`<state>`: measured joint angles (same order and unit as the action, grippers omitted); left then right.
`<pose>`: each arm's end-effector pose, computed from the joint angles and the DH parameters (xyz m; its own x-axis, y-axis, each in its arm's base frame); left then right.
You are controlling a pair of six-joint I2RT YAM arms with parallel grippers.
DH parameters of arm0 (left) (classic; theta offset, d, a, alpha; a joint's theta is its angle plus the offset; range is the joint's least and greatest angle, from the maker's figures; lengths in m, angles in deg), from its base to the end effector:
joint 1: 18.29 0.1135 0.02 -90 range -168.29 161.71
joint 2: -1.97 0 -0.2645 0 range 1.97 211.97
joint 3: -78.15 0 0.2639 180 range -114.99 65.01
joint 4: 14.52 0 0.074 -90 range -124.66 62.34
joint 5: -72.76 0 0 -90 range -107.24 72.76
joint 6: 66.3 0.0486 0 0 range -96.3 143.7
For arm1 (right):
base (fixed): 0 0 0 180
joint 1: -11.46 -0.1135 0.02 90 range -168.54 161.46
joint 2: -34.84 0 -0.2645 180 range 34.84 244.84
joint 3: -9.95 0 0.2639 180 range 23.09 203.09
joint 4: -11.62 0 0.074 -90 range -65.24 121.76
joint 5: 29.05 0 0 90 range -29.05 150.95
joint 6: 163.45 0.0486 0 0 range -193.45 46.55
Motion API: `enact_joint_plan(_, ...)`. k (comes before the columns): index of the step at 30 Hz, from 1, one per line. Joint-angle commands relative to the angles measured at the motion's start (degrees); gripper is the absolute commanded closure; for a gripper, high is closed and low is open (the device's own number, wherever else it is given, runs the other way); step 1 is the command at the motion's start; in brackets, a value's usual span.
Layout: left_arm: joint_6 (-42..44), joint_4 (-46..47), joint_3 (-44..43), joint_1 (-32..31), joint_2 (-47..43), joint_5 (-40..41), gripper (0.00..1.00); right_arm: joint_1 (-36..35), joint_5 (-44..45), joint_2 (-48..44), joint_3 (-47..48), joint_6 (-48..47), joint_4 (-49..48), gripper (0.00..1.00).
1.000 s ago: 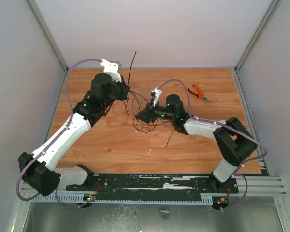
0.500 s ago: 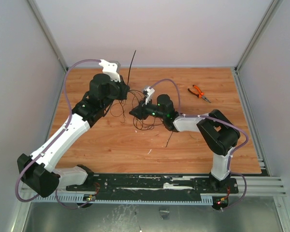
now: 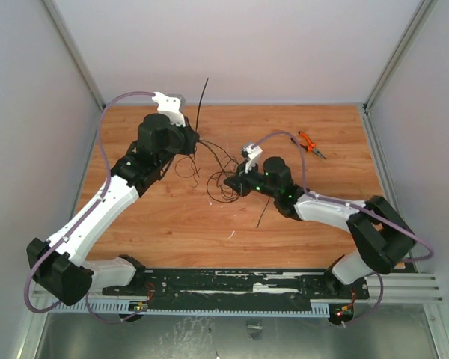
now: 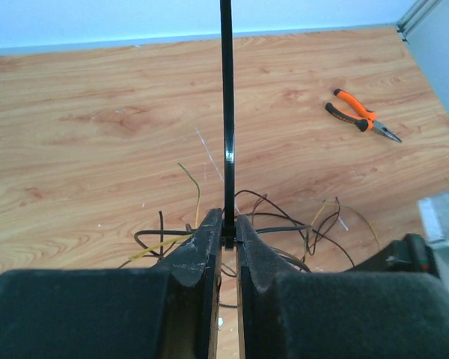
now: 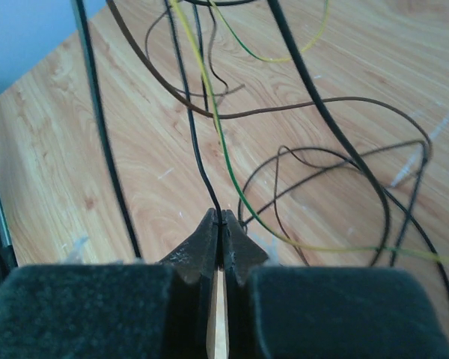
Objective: Zip-tie the wires
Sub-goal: Adjust the cable at the center of the board.
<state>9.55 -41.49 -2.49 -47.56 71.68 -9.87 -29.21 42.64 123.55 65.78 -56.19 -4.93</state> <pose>0.2690 -0.1436 0.3779 -0.3260 -0.0952 -0.9406 0.3070 0.9303 -0.2006 0.2562 0.2403 0.2009 -0.4551 -0.0196 -0.8902 -0.7459 0.5544 0.3691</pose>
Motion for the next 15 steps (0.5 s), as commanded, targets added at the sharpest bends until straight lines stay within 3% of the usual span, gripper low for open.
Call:
enact_joint_plan(1,0.60,0.16,-1.14,1.04,-1.05,-0.08,1.00,0.65,6.07,-5.73,-3.08,-2.63,8.68,1.00)
enact_joint_plan(15,0.29,-0.21,-1.05,1.58,-0.96,-0.04,1.00,4.43,15.03,-23.49,-11.41,-4.34,21.65,1.00)
